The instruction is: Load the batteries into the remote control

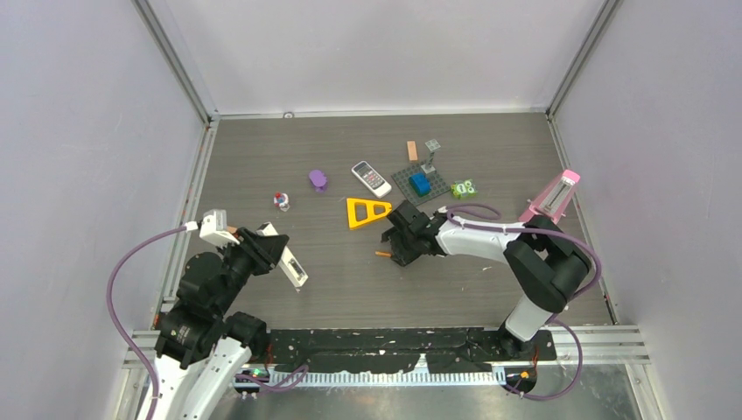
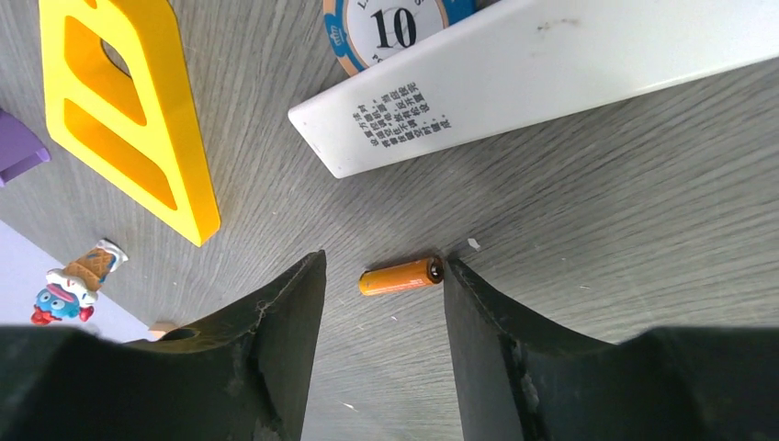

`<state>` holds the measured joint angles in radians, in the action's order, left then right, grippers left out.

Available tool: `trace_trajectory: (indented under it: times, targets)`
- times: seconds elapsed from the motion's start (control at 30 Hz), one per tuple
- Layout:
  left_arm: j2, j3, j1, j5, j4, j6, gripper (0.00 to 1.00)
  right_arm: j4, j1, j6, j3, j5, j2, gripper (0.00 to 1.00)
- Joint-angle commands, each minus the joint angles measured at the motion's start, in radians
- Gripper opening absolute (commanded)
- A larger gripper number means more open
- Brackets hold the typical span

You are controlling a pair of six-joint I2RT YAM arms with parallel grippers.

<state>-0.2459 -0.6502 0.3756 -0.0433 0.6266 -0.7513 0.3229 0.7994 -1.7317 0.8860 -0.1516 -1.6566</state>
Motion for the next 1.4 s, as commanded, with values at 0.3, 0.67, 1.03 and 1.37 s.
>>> trace_trajectory:
  times: [0.3,0.67,1.03,1.37]
  targets:
    - [-0.003,0.012,0.002,-0.006,-0.038,0.007,0.0,0.16,-0.006,0.122,0.061,-0.074,-0.095,0.33]
    - [0.004,0.038,0.002,0.041,-0.074,0.069,0.0,-0.061,-0.006,0.467,0.054,-0.14,-0.078,0.24]
    - [0.084,0.147,0.002,0.356,-0.318,0.236,0.0,0.062,0.024,0.667,0.194,-0.16,-0.093,0.61]
    - [0.136,0.203,0.002,0.425,-0.419,0.259,0.0,0.104,0.063,0.725,0.239,-0.129,-0.116,0.61]
